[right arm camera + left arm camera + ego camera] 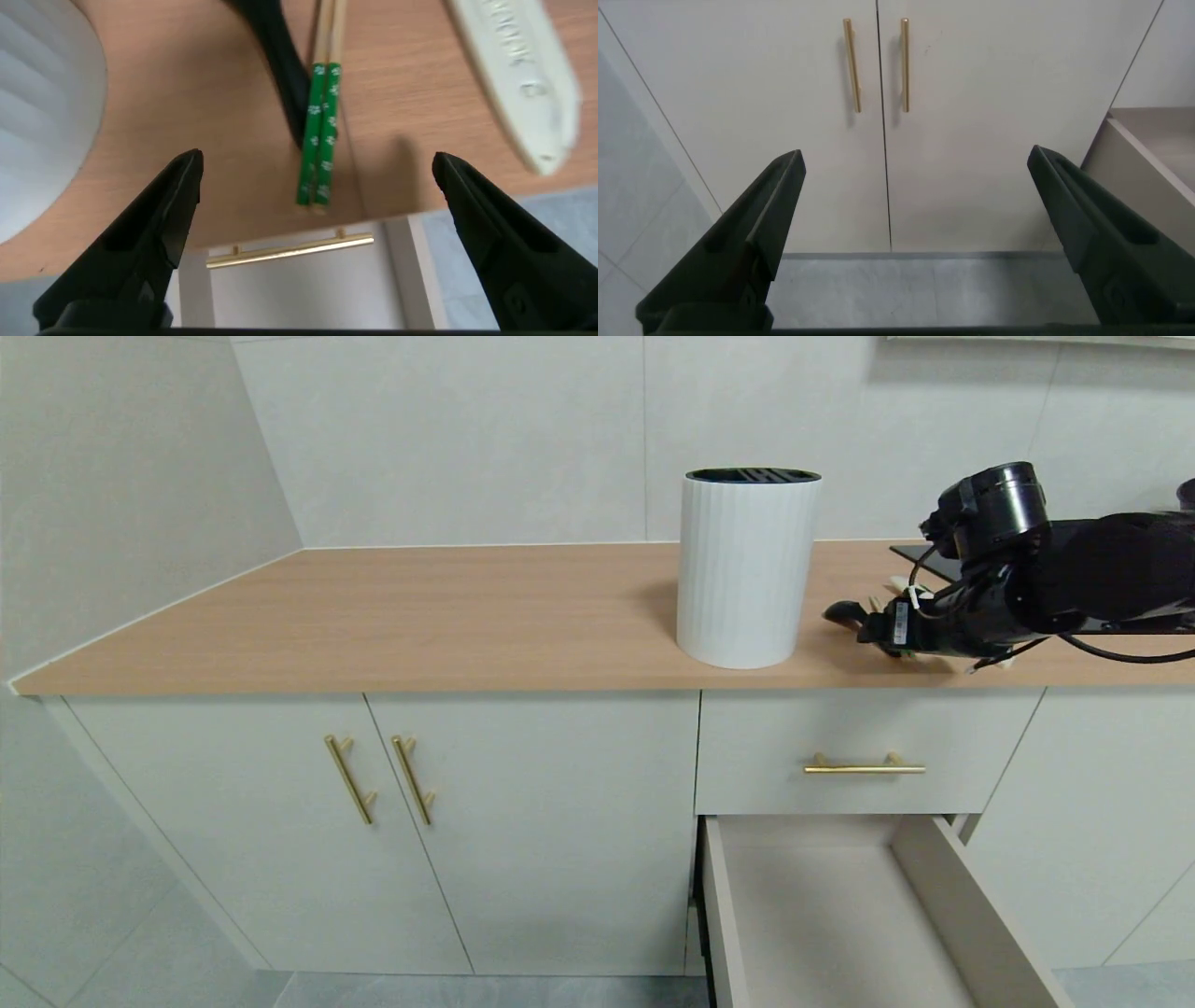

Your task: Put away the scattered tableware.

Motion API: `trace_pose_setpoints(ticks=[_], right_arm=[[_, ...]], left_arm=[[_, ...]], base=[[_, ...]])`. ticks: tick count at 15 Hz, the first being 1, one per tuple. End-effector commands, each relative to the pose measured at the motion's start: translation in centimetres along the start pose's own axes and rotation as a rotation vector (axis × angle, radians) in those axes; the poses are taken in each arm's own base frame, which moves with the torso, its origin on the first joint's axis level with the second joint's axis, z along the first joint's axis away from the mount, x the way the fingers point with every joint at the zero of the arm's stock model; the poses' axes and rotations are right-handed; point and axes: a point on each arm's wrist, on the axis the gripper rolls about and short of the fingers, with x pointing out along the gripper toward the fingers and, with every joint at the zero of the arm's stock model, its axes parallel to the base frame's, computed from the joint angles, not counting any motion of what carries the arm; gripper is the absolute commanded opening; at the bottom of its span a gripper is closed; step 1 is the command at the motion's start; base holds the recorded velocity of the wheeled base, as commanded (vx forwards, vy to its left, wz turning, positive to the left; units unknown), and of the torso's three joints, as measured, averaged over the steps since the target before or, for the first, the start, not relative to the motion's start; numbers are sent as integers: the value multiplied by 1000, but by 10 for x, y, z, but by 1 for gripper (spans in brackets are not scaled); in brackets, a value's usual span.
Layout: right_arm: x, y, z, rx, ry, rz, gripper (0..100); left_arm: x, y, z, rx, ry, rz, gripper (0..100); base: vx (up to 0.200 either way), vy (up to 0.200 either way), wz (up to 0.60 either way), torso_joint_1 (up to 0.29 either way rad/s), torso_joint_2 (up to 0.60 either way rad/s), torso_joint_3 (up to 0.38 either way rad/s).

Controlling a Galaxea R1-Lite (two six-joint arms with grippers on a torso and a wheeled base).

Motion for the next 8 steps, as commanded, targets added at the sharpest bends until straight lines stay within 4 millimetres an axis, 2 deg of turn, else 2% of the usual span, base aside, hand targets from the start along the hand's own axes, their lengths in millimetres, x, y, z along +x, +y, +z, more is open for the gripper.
trace_pose_setpoints(ticks=[1,2,3,8], right_arm=[[9,2,-4,-8,18,-5,100],[11,3,-6,-11,25,-7,100],[13,3,-6,-11,25,-7,0],[9,2,-4,-7,19,-6,0]], left_arm=[[0,0,0,0,2,2,100],[0,0,0,0,0,1,100],[0,0,0,0,2,1,100],[0,0,0,0,0,1,100]], base=[[0,0,0,0,0,0],[0,0,0,0,0,0],[0,0,0,0,0,0],[0,0,0,0,0,0]])
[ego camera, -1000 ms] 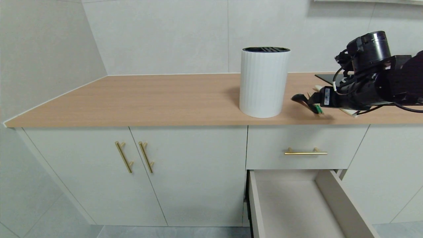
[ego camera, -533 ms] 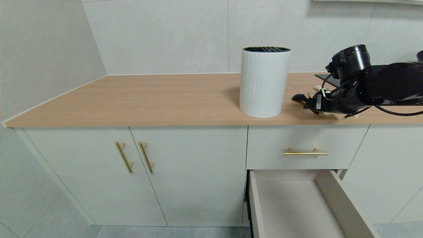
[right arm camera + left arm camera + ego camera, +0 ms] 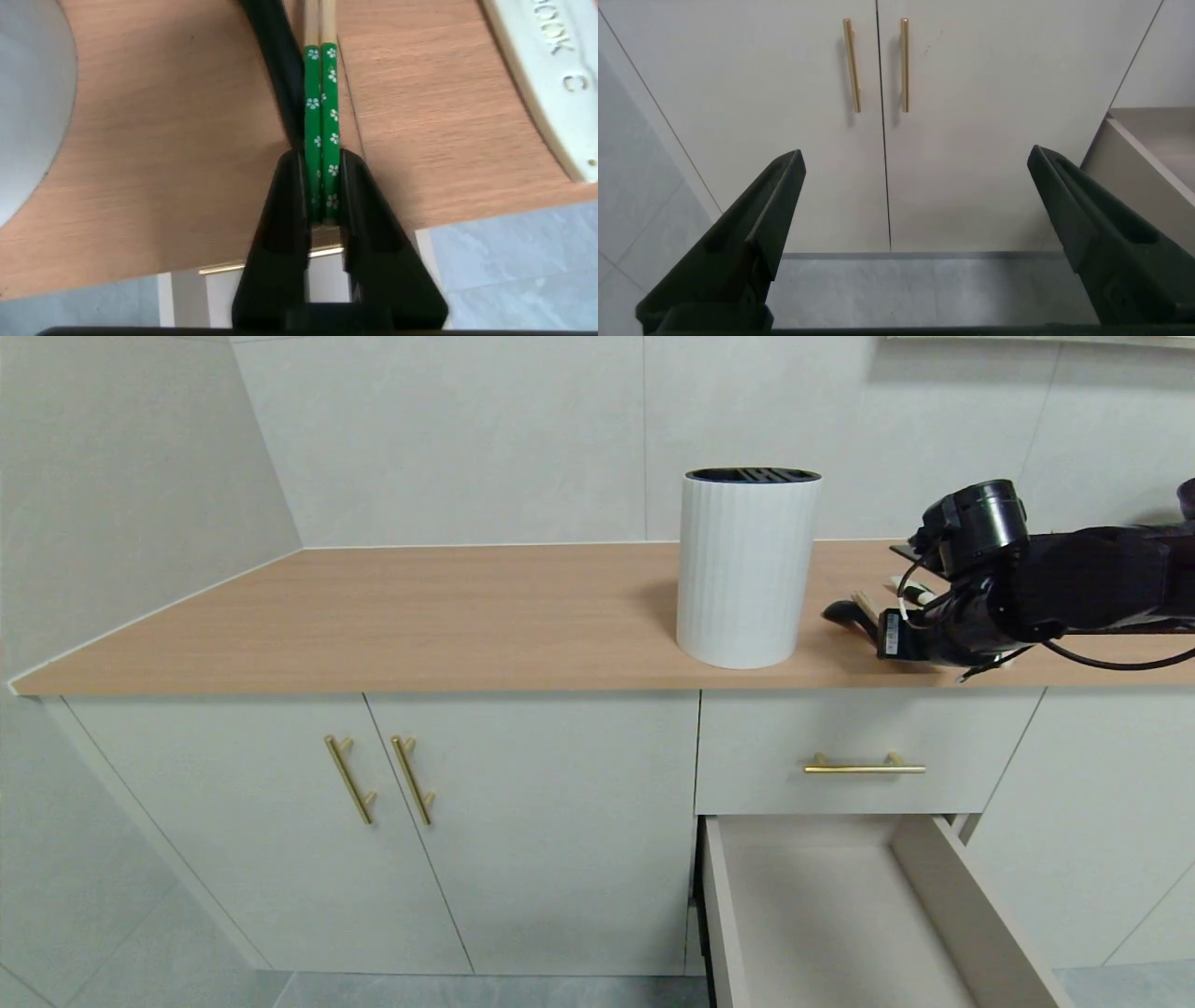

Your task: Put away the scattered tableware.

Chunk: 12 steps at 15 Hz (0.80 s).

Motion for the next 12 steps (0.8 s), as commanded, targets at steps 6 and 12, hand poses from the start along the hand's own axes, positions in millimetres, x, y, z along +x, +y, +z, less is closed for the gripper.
trace_pose_setpoints(ticks=[6,12], right_arm=[[-33,-10,6,44,-36,13,0],[-145,-47,-17,106,-64,224,0]], left_arm=[[0,0,0,0,3,1,100],[0,0,0,0,1,0,100]], base=[[0,0,0,0,0,0],[0,0,0,0,0,0]])
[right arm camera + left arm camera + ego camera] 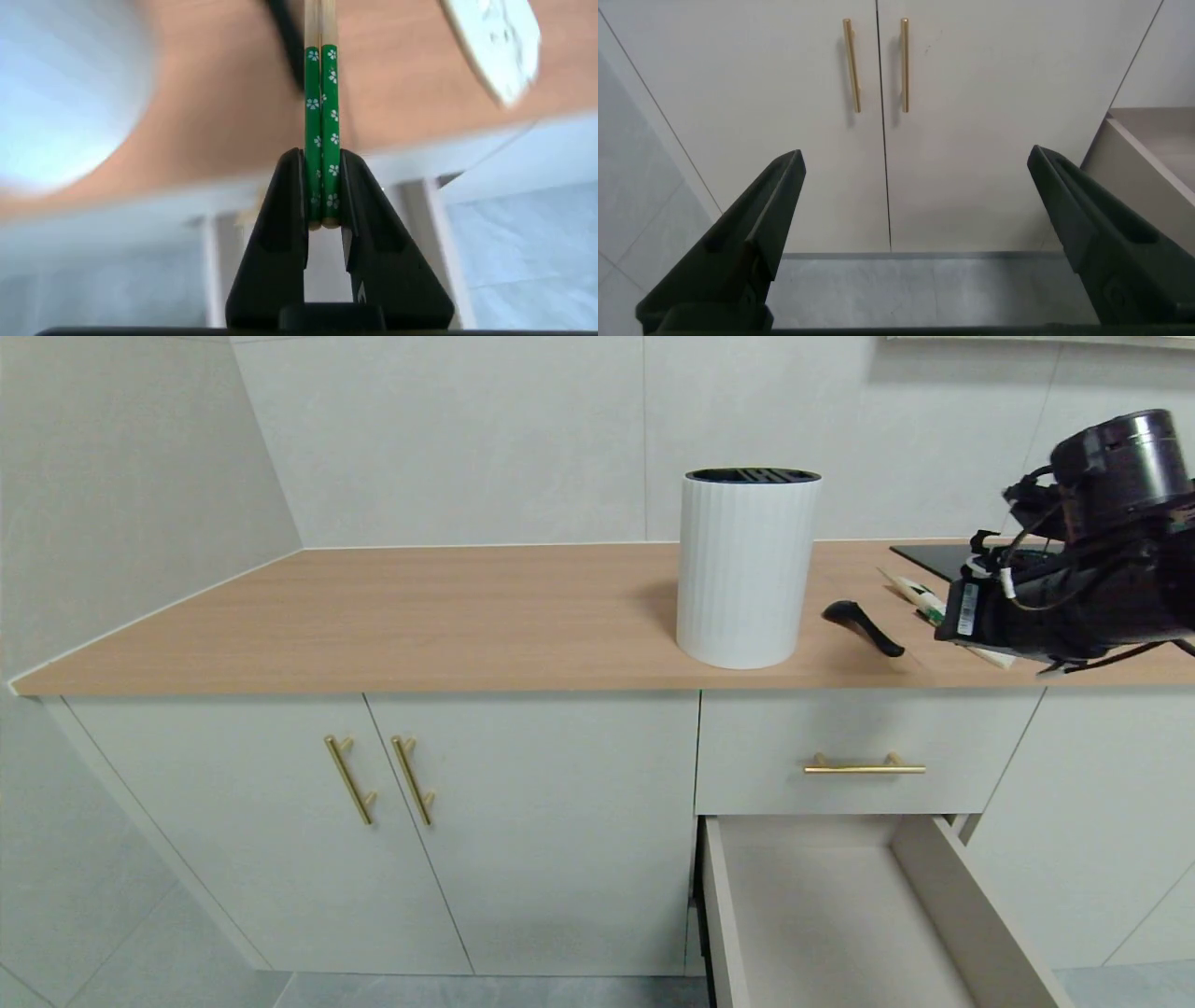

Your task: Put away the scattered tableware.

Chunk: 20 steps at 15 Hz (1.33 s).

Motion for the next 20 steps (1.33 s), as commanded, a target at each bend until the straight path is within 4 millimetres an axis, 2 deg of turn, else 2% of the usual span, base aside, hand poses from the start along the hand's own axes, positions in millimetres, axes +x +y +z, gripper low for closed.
trace_pose_setpoints(ticks=[1,3,5,8,10,15,16,20], right_arm=[[-75,-20,-14,4,-14,105,0],[-108,-30,-23,-9,63,156,0],[-128,-38,-33,-42,137,213,0],[-142,-41,-39,-65,166,293,0],[-141,-42,-43,-96,194,318,0],[-115,-37,-61,-177,319,363,0],[-115,-37,-61,-177,319,363,0],[-96,-22,-77,-233,420,390,0]], left_arm=[[0,0,0,0,3,0,100],[0,0,0,0,3,0,100],[0,0,0,0,1,2,100],[0,0,0,0,1,0,100],[0,0,0,0,1,2,100],[0,0,0,0,1,-1,100],[0,0,0,0,1,-1,100],[0,0,0,0,3,-1,100]], base=[[0,0,0,0,0,0],[0,0,0,0,0,0],[0,0,0,0,0,0],[0,0,0,0,0,0],[0,0,0,0,0,0],[0,0,0,0,0,0],[0,0,0,0,0,0],[0,0,0,-16,52,40]])
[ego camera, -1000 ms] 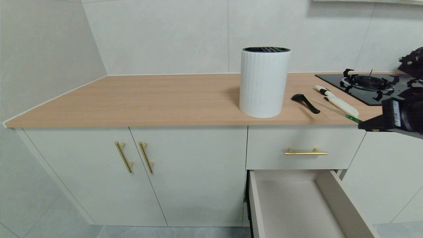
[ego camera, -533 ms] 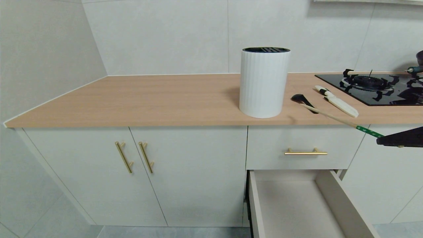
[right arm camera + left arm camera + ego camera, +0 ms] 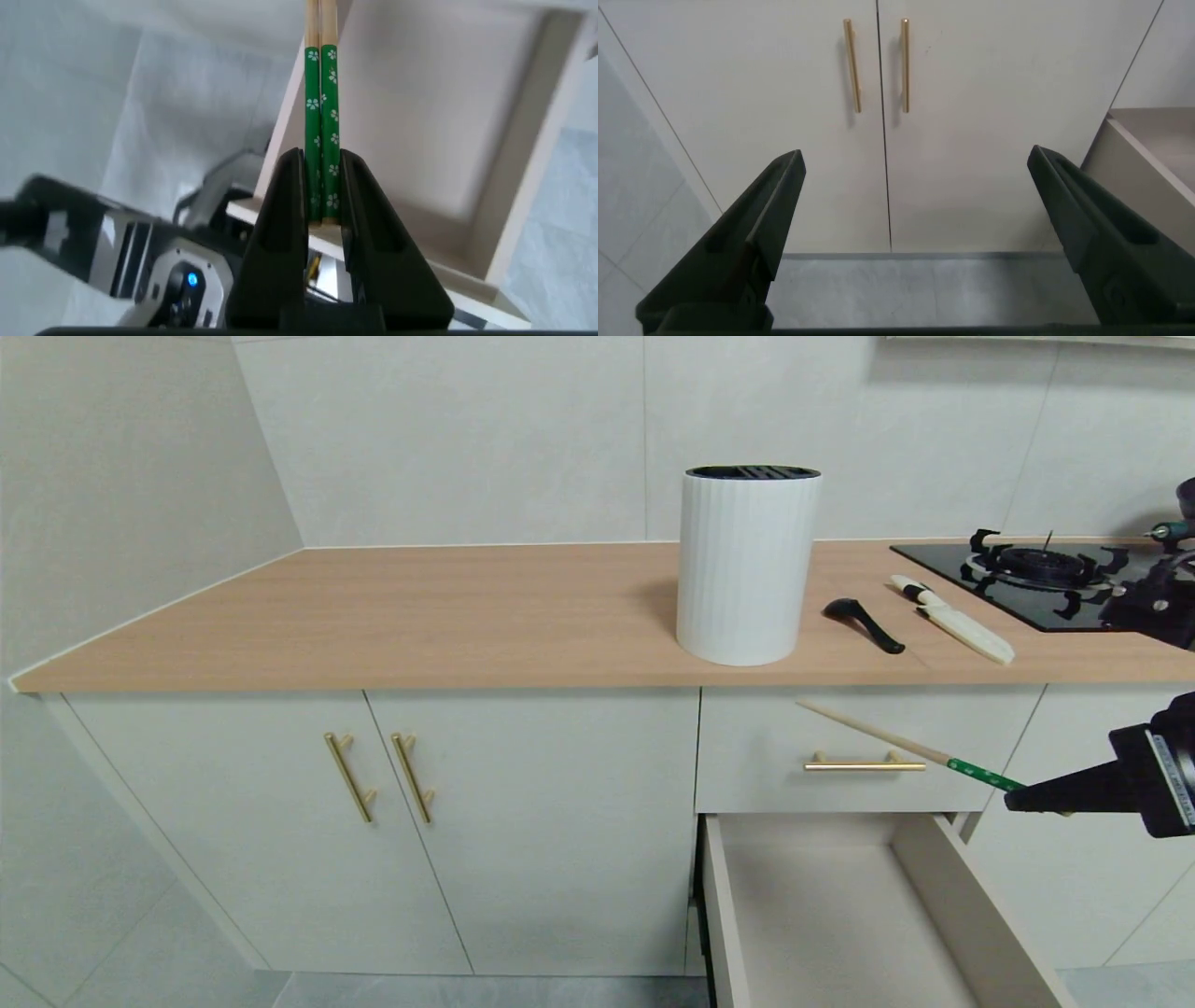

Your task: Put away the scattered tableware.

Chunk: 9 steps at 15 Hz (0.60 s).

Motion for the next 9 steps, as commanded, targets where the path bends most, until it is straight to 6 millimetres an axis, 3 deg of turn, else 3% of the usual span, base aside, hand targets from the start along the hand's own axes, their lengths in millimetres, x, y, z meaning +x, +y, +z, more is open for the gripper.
trace_pose_setpoints(ticks=[1,9], right_arm=[[15,1,-1,-4,53,3,0],[32,-2,-3,-38,78,7,0]], left_arm=[[0,0,0,0,1,0,100],[0,0,0,0,1,0,100]], base=[[0,0,0,-100,320,227],[0,0,0,-97,402,290]])
